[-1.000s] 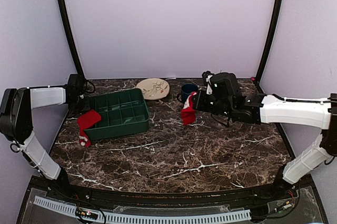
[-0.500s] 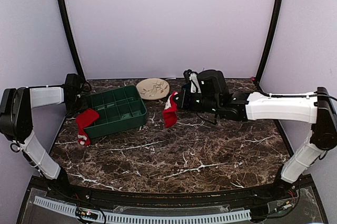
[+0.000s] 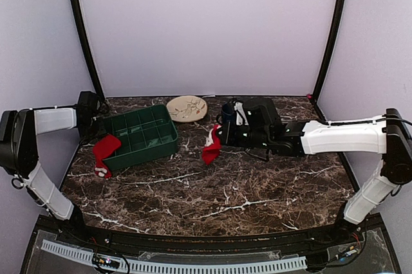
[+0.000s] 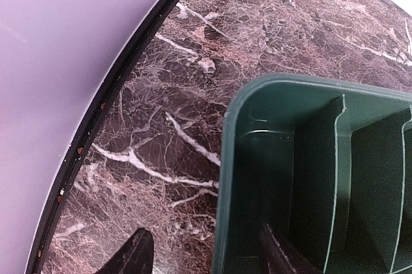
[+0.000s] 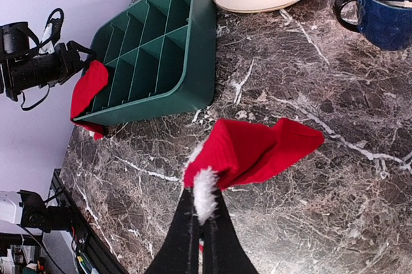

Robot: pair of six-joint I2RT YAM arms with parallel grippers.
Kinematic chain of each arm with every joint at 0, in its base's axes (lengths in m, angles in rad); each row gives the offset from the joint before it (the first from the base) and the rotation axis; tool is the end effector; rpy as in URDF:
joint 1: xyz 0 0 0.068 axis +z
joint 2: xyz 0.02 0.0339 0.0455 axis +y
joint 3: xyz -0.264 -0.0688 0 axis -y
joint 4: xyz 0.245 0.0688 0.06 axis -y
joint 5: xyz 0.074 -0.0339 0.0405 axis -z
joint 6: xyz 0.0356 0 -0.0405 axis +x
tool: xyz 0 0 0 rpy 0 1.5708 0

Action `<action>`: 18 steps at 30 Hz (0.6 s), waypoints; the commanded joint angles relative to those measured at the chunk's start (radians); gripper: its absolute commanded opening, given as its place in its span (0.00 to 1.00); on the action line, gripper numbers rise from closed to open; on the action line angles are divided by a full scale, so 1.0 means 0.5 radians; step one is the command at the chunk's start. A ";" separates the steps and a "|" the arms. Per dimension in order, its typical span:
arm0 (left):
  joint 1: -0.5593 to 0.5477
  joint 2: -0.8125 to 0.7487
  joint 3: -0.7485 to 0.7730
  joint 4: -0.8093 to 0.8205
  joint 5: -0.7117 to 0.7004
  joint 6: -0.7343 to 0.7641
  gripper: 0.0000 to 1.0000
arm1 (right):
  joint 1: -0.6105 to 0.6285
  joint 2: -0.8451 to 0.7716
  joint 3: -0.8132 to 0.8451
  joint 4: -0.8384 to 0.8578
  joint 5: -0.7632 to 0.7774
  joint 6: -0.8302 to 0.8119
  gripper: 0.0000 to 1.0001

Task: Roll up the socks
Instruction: Move the storage box to the center of the board, then put down the sock at the center of the board.

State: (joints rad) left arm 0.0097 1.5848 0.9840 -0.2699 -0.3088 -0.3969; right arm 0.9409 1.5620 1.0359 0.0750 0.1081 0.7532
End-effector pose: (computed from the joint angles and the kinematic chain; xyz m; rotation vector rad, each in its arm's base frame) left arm 0.3291 0.0140 0.2059 -0.6162 2.3157 0.1974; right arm 0.2141 0.2871 0.2587 -0.1292 2.1524 0.9349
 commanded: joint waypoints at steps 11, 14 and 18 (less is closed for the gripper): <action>-0.095 -0.455 0.073 0.055 0.142 0.026 0.59 | 0.014 0.273 0.578 0.066 -0.137 -0.083 0.00; -0.275 -0.498 0.095 0.094 0.097 0.081 0.59 | 0.014 0.228 0.475 0.105 -0.124 -0.044 0.00; -0.532 -0.475 0.090 0.178 0.113 0.073 0.59 | 0.013 0.116 0.137 0.176 -0.068 0.052 0.00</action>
State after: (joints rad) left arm -0.1589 1.3594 1.0153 -0.2214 -0.2695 -0.3775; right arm 0.9409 1.6768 1.2407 0.1181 0.0536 0.7372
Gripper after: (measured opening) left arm 0.592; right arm 0.016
